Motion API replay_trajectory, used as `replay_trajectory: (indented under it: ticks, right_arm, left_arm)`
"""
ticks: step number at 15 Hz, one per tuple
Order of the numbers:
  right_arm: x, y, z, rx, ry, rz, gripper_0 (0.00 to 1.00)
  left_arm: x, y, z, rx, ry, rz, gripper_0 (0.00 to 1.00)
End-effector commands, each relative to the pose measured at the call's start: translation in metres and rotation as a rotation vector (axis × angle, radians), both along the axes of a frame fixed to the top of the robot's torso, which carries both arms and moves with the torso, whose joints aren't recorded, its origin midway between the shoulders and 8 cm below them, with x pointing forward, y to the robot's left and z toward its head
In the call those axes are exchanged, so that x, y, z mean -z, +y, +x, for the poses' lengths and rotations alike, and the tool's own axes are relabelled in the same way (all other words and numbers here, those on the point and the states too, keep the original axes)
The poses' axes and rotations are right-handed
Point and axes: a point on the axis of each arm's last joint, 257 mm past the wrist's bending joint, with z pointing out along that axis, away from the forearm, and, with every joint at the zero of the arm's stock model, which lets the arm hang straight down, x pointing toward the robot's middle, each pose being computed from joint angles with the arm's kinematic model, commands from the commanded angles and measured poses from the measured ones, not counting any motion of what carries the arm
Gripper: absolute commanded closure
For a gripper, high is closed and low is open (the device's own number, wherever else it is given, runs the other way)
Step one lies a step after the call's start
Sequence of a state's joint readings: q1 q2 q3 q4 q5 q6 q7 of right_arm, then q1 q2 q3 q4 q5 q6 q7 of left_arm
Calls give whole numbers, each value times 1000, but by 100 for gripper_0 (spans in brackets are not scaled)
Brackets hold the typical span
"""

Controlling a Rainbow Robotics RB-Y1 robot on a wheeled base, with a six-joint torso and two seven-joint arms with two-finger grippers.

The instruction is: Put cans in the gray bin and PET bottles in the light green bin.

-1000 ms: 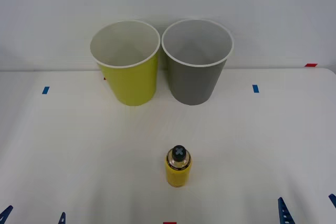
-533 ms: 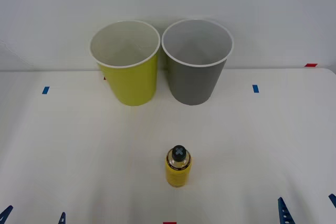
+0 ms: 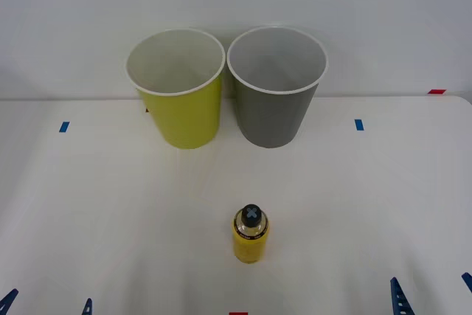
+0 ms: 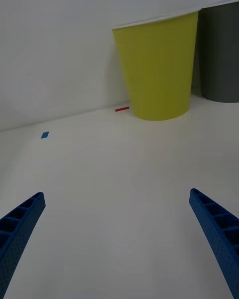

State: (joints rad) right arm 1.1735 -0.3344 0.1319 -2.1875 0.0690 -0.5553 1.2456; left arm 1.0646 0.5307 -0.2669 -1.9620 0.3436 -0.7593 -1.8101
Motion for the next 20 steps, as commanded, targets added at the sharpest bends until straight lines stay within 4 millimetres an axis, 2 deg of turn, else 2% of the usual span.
replay_trajectory:
  ticks: [1, 15, 16, 17, 20]
  right_arm:
    - [0, 0, 0, 0, 0, 0, 0]
    - [0, 0, 0, 0, 0, 0, 0]
    - [18, -2, 1, 17, 34, 8, 0]
    - [22, -3, 0, 20, 35, 14, 0]
    - [17, -2, -2, 50, 3, -2, 0]
  left_arm:
    - [0, 0, 0, 0, 0, 0, 0]
    - [0, 0, 0, 0, 0, 0, 0]
    - [0, 0, 0, 0, 0, 0, 0]
    - [0, 0, 0, 0, 0, 0, 0]
    - [0, 0, 0, 0, 0, 0, 0]
